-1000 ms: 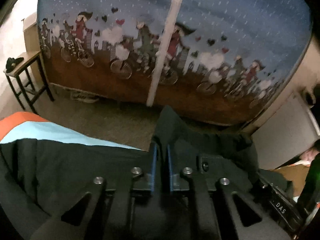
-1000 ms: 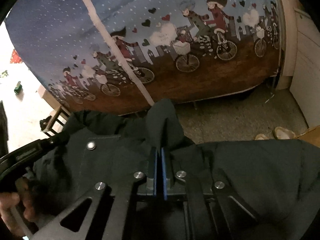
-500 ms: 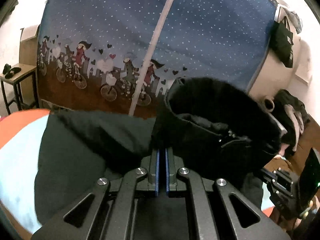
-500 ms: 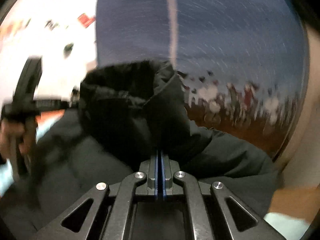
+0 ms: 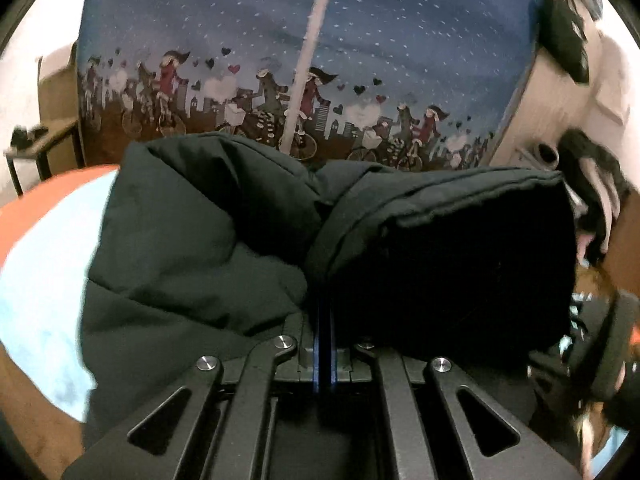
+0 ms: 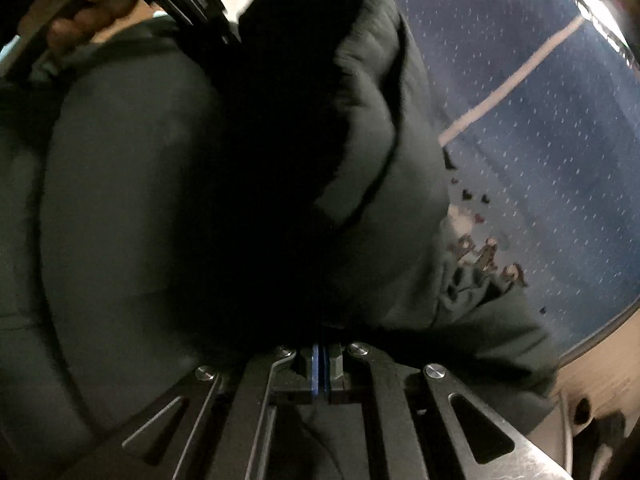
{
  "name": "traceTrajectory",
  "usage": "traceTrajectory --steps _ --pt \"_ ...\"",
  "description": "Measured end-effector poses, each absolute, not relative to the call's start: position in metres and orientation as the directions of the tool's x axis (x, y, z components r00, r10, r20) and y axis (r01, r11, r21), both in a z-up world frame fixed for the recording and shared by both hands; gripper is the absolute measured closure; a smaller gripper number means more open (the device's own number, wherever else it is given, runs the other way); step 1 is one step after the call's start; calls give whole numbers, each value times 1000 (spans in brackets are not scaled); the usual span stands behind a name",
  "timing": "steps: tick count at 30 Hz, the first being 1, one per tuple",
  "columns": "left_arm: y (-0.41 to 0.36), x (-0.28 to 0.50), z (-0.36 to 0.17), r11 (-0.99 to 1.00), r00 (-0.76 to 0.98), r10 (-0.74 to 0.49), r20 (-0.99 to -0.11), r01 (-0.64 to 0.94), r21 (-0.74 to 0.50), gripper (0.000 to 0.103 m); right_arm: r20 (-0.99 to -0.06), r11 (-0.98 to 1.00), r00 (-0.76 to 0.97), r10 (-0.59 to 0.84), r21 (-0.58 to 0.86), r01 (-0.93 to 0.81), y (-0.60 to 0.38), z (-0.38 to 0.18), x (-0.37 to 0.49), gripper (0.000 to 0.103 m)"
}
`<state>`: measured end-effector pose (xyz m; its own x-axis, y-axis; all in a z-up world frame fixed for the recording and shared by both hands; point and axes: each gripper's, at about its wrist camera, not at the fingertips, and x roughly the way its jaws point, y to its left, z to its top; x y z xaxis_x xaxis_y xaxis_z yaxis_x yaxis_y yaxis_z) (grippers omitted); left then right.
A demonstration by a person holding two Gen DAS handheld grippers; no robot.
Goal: Fold large clothes
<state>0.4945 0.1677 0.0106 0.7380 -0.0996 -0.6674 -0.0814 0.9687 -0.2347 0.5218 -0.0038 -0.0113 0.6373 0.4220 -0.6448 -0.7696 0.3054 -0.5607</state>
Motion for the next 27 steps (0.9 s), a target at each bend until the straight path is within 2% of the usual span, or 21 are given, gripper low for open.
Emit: traceTrajectory --steps 4,8,13,16,18,22,27 --pt "174 466 34 975 783 -101 -614 -46 -219 102 -653 307 624 429 -545 -780 1 -18 527 101" --pt "179 477 70 982 837 -46 -546 -63 -180 101 -658 327 611 440 -516 -792 5 -22 536 101" --pt "170 569 78 977 805 -34 -592 -97 -189 101 -655 334 612 444 -513 -791 7 -26 536 101" --pt "172 610 66 949 801 -53 -597 -145 -279 101 -647 351 616 450 -505 -788 0 -32 529 101" --pt "170 620 52 931 785 -89 -613 -153 -332 101 -643 359 617 454 -503 -787 -5 -31 529 101" --pt "161 629 25 959 739 -76 -669 -130 -253 101 -632 372 617 469 -492 -787 -12 -32 524 101" --pt "163 631 -5 952 705 -104 -701 -134 -276 101 -627 382 599 497 -462 -800 -20 -30 527 101"
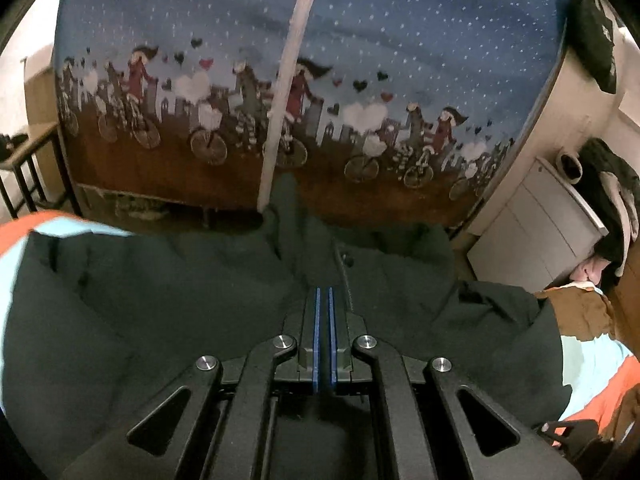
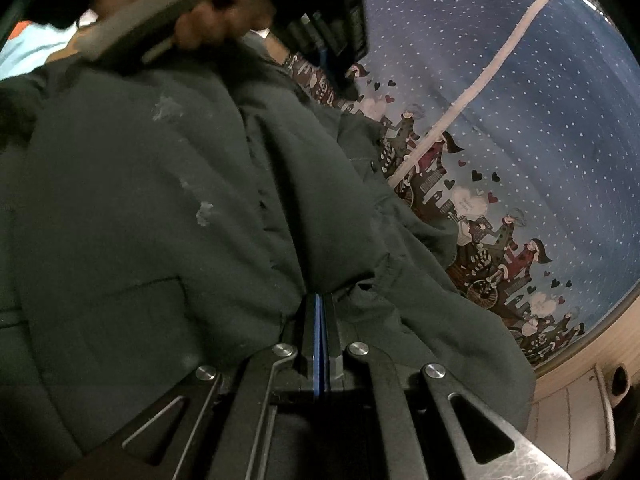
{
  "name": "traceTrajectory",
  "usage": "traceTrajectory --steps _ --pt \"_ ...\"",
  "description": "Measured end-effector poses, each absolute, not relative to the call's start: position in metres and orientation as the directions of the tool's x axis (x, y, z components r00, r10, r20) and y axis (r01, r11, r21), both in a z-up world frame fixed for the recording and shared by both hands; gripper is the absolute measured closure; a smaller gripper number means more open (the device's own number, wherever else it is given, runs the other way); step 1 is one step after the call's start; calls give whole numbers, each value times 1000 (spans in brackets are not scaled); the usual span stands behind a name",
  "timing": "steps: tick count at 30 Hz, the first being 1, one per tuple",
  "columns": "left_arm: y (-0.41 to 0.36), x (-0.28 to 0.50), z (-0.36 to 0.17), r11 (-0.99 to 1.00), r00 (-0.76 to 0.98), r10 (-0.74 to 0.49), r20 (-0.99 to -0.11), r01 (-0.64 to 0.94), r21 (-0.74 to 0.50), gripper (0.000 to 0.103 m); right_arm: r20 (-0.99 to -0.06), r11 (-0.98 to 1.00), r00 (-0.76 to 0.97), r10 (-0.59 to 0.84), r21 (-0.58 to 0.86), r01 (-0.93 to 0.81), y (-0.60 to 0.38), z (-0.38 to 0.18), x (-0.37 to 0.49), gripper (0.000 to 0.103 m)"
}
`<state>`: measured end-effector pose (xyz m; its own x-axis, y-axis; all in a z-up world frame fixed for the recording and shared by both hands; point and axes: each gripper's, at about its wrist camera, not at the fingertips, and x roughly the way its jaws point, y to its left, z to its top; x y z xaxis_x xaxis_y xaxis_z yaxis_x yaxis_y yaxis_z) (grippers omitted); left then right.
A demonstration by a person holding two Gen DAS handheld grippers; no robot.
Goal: Fold large clothes
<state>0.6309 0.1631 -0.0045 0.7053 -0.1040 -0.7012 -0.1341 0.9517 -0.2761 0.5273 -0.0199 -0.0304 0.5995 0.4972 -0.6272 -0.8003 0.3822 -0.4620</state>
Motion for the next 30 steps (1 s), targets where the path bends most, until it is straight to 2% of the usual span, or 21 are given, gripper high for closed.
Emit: traceTrajectory --steps 4,6,7,9,10,13,14,17,20,23,27,30 --pt "169 639 -16 943 665 -98 -741 -176 -282 101 -656 425 534 534 -337 -840 -27 -15 546 101" --pt "173 644 -15 943 650 -84 -756 -193 -271 100 -651 494 520 554 -245 -834 -36 -1 568 86" --pt "175 649 -13 948 644 -73 -761 -193 -255 100 -635 552 518 573 -168 -817 -43 10 587 81" --pt "174 656 -8 955 640 -49 -767 -195 -224 98 -596 644 523 609 -14 -765 -57 32 622 63" --pt "174 661 -6 958 641 -35 -767 -197 -208 96 -580 669 527 621 42 -742 -63 40 635 63" --pt "171 671 -6 962 636 -9 -772 -206 -181 72 -563 725 529 635 196 -661 -70 52 685 63" --pt "171 672 -5 960 642 10 -767 -221 -172 61 -566 733 529 632 217 -645 -70 52 693 63" --pt "172 678 -4 955 650 24 -759 -241 -176 60 -586 759 524 618 274 -590 -70 42 713 61" --pt "177 688 0 950 639 62 -766 -274 -152 60 -613 773 503 609 317 -549 -67 32 729 41" --pt "179 702 3 952 646 93 -758 -280 -122 60 -627 771 474 618 363 -524 -55 27 749 30" --pt "173 721 -3 965 630 113 -769 -255 -68 60 -662 792 443 604 440 -423 -34 8 779 29" --pt "172 729 -15 968 613 98 -784 -243 -68 60 -698 822 448 558 392 -413 -21 -8 779 29"
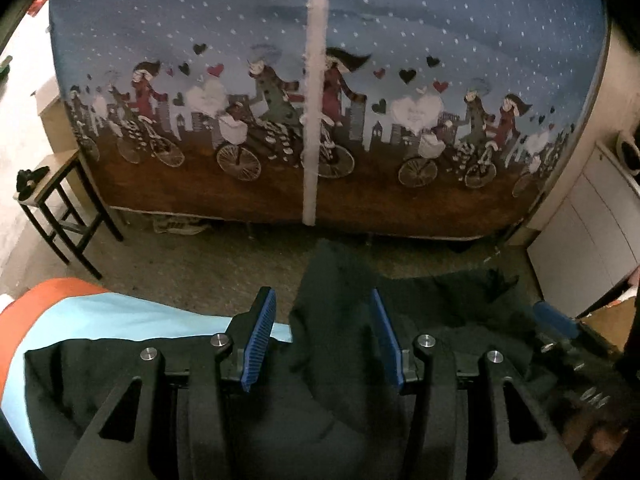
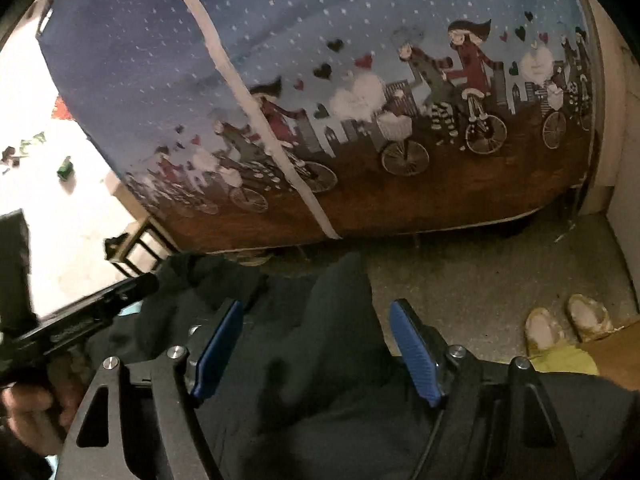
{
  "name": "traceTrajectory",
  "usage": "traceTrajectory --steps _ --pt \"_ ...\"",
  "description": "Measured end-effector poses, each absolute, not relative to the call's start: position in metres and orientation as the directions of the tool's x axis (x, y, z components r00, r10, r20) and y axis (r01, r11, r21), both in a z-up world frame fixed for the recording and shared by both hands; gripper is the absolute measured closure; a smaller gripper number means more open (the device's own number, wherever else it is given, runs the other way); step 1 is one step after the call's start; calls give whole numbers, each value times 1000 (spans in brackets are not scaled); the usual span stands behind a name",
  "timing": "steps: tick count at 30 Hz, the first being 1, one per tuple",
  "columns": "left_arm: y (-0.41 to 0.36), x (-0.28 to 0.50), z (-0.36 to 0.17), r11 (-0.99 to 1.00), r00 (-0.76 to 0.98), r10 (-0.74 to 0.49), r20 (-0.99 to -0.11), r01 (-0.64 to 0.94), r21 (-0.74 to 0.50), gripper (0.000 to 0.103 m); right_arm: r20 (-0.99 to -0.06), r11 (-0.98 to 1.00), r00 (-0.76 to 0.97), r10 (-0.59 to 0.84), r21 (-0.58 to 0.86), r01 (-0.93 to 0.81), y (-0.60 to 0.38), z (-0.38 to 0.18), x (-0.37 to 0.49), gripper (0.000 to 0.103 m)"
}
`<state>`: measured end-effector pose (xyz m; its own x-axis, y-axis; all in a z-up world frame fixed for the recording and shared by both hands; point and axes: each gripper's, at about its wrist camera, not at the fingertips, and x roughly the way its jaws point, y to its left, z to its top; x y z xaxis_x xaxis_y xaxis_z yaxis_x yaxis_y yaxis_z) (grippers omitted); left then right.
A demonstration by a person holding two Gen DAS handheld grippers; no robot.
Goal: Fold large clothes
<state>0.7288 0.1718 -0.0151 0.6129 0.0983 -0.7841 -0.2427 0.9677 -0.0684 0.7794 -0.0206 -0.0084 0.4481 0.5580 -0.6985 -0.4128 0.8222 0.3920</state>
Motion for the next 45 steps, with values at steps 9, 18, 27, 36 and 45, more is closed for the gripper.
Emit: traceTrajectory --steps 9,18,27,36,45 --pt "191 725 -34 941 615 1 -789 -267 -207 92 -686 829 477 550 380 -411 -21 -34 768 86" --pt "186 640 44 926 806 -90 -585 -148 -347 97 -443 721 570 692 399 -566 -66 44 703 89" --pt "187 521 69 897 836 -237 -495 -7 -441 98 -450 536 470 759 22 -844 -91 101 571 91" --pt "171 503 16 924 779 -192 -597 -62 -378 98 -664 491 402 630 -60 -869 -59 15 552 92" --pt "166 478 65 956 780 -180 -600 -5 -294 96 -677 521 421 604 -65 -851 -51 3 567 93"
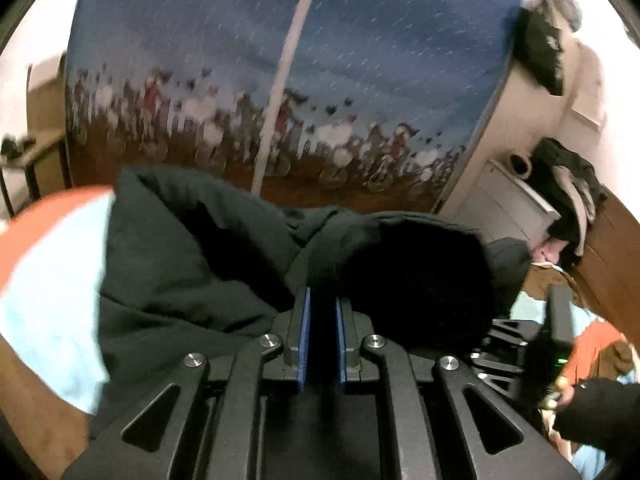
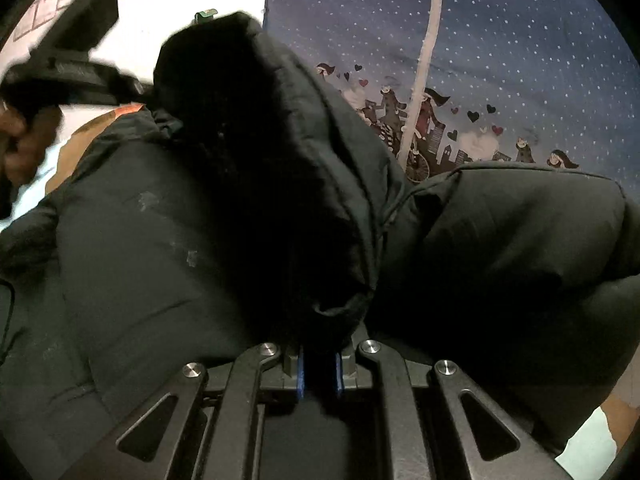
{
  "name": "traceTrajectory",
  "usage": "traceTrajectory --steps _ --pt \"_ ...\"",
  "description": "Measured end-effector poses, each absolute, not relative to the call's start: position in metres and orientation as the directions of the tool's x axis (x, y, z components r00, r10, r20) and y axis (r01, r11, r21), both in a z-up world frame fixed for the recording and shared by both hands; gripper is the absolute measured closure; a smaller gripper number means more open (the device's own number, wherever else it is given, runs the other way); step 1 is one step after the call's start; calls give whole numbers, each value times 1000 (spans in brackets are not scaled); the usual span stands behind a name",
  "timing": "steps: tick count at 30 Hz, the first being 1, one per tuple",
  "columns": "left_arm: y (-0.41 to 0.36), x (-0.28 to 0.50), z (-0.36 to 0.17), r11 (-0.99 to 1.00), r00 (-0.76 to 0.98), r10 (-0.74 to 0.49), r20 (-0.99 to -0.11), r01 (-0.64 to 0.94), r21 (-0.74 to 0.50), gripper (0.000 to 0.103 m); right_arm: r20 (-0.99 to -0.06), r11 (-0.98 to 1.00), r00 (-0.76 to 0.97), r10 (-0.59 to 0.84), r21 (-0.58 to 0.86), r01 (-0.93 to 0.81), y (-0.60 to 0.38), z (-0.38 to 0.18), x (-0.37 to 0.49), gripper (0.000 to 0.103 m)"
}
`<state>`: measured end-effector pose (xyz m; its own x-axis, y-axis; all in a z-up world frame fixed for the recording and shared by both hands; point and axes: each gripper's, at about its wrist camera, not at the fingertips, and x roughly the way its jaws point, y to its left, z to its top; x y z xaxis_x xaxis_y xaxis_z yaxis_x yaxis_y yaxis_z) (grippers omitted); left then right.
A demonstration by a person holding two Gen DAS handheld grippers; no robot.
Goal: Fold large clothes
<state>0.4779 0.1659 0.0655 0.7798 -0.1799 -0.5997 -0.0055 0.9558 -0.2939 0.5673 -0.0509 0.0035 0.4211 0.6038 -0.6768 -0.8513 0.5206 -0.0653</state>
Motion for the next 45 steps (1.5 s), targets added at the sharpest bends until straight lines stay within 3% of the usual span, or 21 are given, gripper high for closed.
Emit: traceTrajectory --steps 3,8,12,15,22,23,24,26,29,31,32,33,35,41,43,45 --pt "166 475 99 962 814 -179 -552 28 -271 95 -676 521 425 602 -71 -851 -50 3 569 93" --pt "152 524 113 964 782 -192 -592 37 -264 93 -671 522 449 590 -107 -846 -50 6 559 93" --pt "134 569 75 954 665 -245 -706 37 -297 93 -670 530 457 586 -109 -841 -55 8 542 93" --pt "124 578 44 968 596 -210 -775 13 -252 94 -669 540 462 582 -108 -835 -58 13 539 92" --pt "129 563 15 974 606 -212 -767 61 -220 94 -569 608 462 680 87 -789 -111 74 540 83" --pt "128 561 16 974 608 -213 -765 66 -218 94 -552 618 474 686 99 -780 -115 84 542 73" --pt "128 560 14 974 613 -212 -761 71 -214 94 -529 622 484 697 111 -775 -118 97 545 56" --pt "126 557 12 975 621 -209 -756 72 -211 94 -474 627 495 728 167 -761 -117 120 556 35" --pt "125 553 9 975 635 -207 -745 75 -208 94 -498 632 456 738 271 -726 -91 132 586 33" --pt "124 550 9 977 640 -205 -740 87 -195 94 -518 623 412 749 342 -703 -71 125 607 43" --pt "123 549 10 978 640 -204 -740 93 -189 94 -552 637 402 730 339 -692 -60 117 615 70" --pt "123 547 10 978 641 -205 -740 102 -182 94 -609 660 384 694 325 -677 -48 103 623 88" --pt "125 542 8 976 639 -217 -738 126 -178 94 -674 661 313 668 346 -665 -43 76 625 91" --pt "118 518 -10 964 651 -256 -715 230 -135 94 -718 542 183 671 306 -783 -56 45 600 92" --pt "119 524 -18 965 657 -255 -710 224 -138 94 -753 546 205 626 235 -804 -44 37 599 94" --pt "120 538 -24 968 664 -243 -708 211 -134 97 -794 554 288 536 73 -829 -23 25 596 96"
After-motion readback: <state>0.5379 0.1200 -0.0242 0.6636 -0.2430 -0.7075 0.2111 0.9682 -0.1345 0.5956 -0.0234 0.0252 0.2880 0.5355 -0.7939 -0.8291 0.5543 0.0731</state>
